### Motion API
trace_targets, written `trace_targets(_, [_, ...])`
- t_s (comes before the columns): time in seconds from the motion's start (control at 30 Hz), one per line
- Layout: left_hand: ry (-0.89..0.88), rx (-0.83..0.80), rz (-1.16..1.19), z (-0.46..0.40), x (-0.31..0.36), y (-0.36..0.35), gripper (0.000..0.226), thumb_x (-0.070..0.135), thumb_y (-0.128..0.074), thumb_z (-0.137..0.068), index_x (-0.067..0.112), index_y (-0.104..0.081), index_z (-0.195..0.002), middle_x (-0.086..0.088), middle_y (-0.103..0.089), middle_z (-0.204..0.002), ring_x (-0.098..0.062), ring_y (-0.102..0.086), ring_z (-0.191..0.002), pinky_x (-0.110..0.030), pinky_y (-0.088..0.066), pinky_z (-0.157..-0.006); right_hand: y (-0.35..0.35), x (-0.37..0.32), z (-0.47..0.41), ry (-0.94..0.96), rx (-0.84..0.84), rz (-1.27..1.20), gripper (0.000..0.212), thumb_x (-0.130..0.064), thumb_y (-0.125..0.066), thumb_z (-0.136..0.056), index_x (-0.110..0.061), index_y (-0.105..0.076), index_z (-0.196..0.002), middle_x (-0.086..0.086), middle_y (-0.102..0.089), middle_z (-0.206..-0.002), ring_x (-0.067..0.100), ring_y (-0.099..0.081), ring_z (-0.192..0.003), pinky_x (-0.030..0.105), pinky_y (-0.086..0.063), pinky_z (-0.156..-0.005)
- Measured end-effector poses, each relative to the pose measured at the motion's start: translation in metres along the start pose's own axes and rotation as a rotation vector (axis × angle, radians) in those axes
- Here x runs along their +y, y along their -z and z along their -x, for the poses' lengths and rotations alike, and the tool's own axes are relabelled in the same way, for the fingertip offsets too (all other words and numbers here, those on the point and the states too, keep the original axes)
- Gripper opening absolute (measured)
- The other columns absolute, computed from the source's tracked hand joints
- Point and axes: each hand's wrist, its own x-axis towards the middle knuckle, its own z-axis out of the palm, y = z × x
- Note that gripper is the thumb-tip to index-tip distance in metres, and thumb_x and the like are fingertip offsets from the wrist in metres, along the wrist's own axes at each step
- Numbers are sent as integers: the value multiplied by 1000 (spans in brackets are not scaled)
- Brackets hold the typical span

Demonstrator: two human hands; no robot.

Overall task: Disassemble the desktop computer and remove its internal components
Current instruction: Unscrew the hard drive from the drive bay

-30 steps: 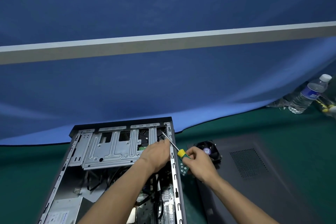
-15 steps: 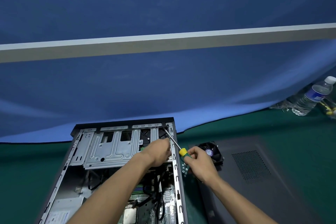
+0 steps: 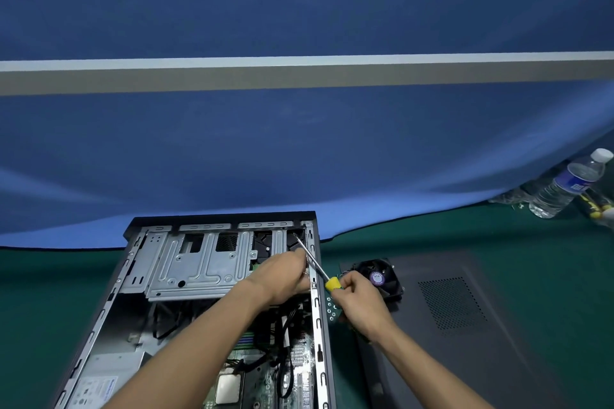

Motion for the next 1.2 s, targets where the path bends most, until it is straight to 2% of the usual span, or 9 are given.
trace_targets(0.17, [45, 96, 220, 11, -4, -1, 11, 22, -52, -89, 16, -45, -84, -1, -53, -75, -15, -44, -64, -32, -38, -60, -4, -6, 9, 32, 16, 138, 21, -31, -59, -76, -20, -47, -63, -7, -48, -53, 16, -42, -55, 30, -34, -57])
trace_targets(0.27, [107, 185, 550, 19, 2, 0, 9, 14, -54, -88, 16, -48, -81, 4, -52, -69, -10, -44, -60, -27, -39, -59, -6, -17, 12, 54, -26, -24, 39, -27, -67, -79, -20, -41, -50, -7, -39, -44, 18, -38, -46, 28, -34, -51])
trace_targets(0.37, [76, 208, 644, 26, 13, 2, 9, 13, -55, -86, 17, -51, -80, 5, -50, -65, -5, -42, -56, -22, -38, -56, -2, -30, 13, 85, -101, -224, 35, -25, -65, -86, -15, -52, -56, -3, -44, -41, 15, -42, -35, 25, -38, -42])
trace_targets(0.47, [-16, 226, 586, 30, 26, 6, 14, 20, -58, -86, 21, -48, -77, 9, -49, -62, -1, -38, -51, -17, -32, -50, 4, -38, 15, 49, -162, -358, 19, -12, -57, -88, -5, -64, -72, 1, -46, -44, 14, -42, -35, 24, -39, -40])
trace_targets(0.53, [-57, 234, 577, 32, 31, 10, 15, 24, -60, -87, 21, -50, -77, 9, -51, -62, -2, -40, -52, -19, -33, -51, 10, -39, 17, 24, -189, -451, 20, -7, -53, -86, -5, -68, -74, 5, -48, -48, 15, -41, -37, 23, -38, -40])
trace_targets(0.7, [-123, 221, 474, 37, 38, 13, 12, 23, -62, -88, 24, -53, -79, 11, -53, -64, 1, -45, -55, -13, -34, -51, 24, -37, 25, 56, -231, -457, 19, -9, -51, -86, -5, -67, -75, 11, -61, -61, 17, -42, -40, 26, -39, -44])
trace_targets(0.9, [-219, 265, 231, 37, 42, 12, 8, 28, -63, -88, 20, -64, -88, 10, -60, -79, -4, -51, -72, -19, -42, -66, 38, -27, 26, 80, -295, -419, 17, -10, -59, -90, -6, -65, -75, 9, -64, -66, 14, -44, -39, 23, -40, -42])
trace_targets(1.1, [-306, 240, -6, 30, 42, -5, 15, 28, -55, -94, 19, -64, -102, 5, -65, -99, -16, -60, -90, -32, -47, -79, 35, -7, 23, 2, -199, -380, 8, -6, -65, -85, -6, -65, -77, 3, -62, -64, 15, -47, -42, 25, -43, -42])
trace_targets(1.2, [-289, 262, -63, 26, 42, -14, 13, 30, -52, -93, 22, -61, -97, 7, -65, -96, -16, -61, -88, -30, -45, -72, 28, 6, 19, -23, -114, -357, 12, -5, -64, -85, -8, -65, -73, 2, -60, -60, 15, -47, -41, 25, -41, -42])
